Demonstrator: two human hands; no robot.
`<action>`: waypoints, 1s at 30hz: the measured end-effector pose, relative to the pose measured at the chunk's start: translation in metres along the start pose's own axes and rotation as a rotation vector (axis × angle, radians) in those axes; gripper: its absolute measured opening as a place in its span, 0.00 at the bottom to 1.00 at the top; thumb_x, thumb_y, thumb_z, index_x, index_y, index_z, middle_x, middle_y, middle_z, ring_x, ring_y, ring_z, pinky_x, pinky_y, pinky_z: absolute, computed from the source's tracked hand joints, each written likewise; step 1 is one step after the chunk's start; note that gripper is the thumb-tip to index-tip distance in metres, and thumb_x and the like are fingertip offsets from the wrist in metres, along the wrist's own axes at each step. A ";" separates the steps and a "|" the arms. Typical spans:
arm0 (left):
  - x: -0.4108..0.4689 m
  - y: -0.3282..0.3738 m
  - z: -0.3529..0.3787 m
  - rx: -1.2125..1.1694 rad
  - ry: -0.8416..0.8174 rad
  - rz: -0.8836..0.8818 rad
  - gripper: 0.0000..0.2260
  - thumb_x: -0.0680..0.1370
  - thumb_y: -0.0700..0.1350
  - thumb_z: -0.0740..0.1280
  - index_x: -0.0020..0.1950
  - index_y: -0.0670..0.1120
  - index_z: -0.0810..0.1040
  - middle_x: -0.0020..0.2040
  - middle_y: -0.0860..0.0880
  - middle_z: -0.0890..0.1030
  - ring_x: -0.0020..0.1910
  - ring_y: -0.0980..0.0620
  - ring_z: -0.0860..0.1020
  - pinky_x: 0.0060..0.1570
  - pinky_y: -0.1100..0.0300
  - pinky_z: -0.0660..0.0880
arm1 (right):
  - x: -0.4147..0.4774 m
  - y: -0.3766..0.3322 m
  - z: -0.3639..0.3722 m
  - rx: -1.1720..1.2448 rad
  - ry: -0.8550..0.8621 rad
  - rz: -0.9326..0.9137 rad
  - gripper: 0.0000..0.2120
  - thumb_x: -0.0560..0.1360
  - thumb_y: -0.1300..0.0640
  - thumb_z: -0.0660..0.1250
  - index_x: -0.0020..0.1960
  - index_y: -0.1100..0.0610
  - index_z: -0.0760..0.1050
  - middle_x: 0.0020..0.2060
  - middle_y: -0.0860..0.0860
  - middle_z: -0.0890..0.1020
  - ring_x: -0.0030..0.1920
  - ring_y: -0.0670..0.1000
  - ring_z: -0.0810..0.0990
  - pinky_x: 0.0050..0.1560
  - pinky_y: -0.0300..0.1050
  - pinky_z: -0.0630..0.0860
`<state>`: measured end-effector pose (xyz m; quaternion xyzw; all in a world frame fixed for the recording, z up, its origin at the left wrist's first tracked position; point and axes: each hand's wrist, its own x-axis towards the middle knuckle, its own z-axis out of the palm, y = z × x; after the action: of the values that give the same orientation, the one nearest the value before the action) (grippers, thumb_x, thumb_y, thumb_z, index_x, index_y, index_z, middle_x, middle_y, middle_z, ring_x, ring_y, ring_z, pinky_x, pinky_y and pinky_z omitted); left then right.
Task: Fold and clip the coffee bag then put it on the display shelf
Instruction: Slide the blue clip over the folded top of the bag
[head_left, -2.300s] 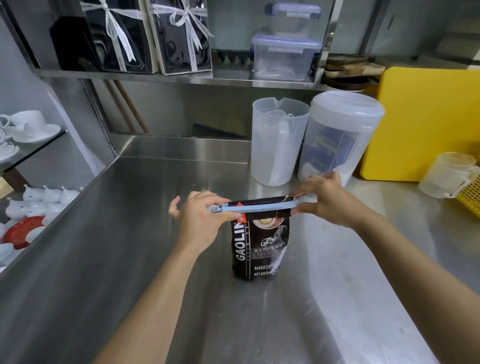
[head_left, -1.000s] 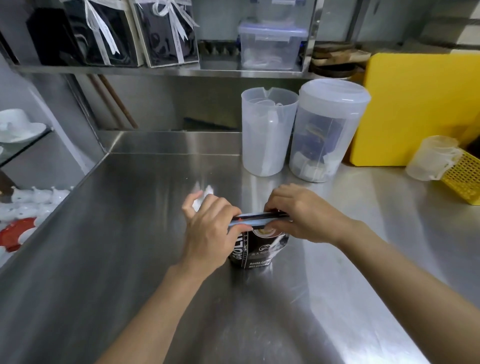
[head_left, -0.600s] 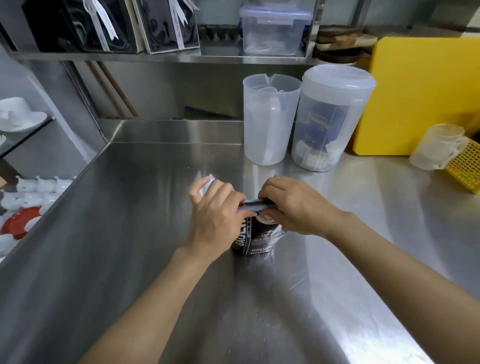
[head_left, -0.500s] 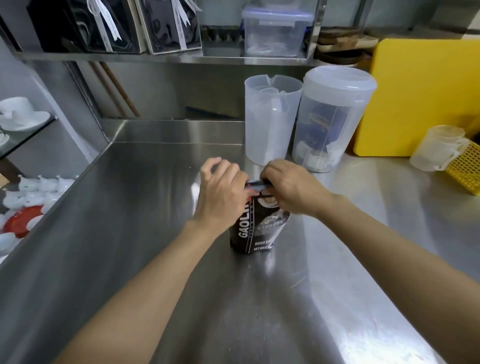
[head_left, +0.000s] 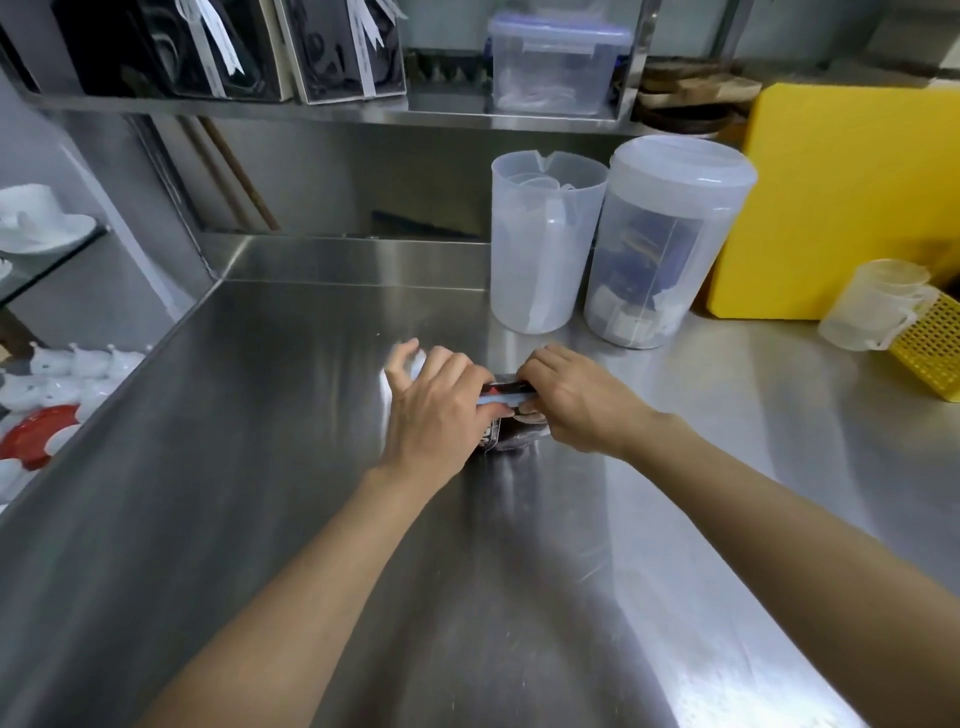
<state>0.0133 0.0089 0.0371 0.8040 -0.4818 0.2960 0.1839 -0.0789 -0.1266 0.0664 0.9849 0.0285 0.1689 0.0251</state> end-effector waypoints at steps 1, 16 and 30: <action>0.000 0.001 -0.002 -0.011 -0.005 0.001 0.12 0.67 0.56 0.66 0.36 0.48 0.78 0.33 0.53 0.79 0.40 0.50 0.78 0.61 0.52 0.52 | -0.002 -0.001 -0.001 0.015 -0.004 -0.003 0.10 0.56 0.73 0.67 0.37 0.68 0.73 0.30 0.63 0.78 0.30 0.62 0.76 0.39 0.47 0.63; -0.031 0.010 0.004 -0.132 0.116 -0.004 0.07 0.67 0.47 0.69 0.37 0.44 0.76 0.33 0.50 0.78 0.42 0.52 0.69 0.63 0.58 0.49 | -0.027 -0.013 0.012 0.020 0.100 -0.019 0.10 0.64 0.61 0.72 0.39 0.66 0.74 0.32 0.60 0.78 0.30 0.59 0.75 0.37 0.46 0.65; -0.030 -0.014 -0.008 -0.483 0.051 -0.349 0.10 0.66 0.54 0.69 0.42 0.50 0.80 0.39 0.60 0.77 0.47 0.62 0.72 0.64 0.63 0.40 | -0.020 -0.011 0.005 0.244 0.097 0.119 0.09 0.64 0.63 0.67 0.42 0.67 0.76 0.35 0.61 0.79 0.37 0.63 0.77 0.32 0.53 0.78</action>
<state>0.0124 0.0404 0.0233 0.7999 -0.3881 0.1570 0.4299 -0.0963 -0.1170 0.0543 0.9712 -0.0082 0.2129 -0.1063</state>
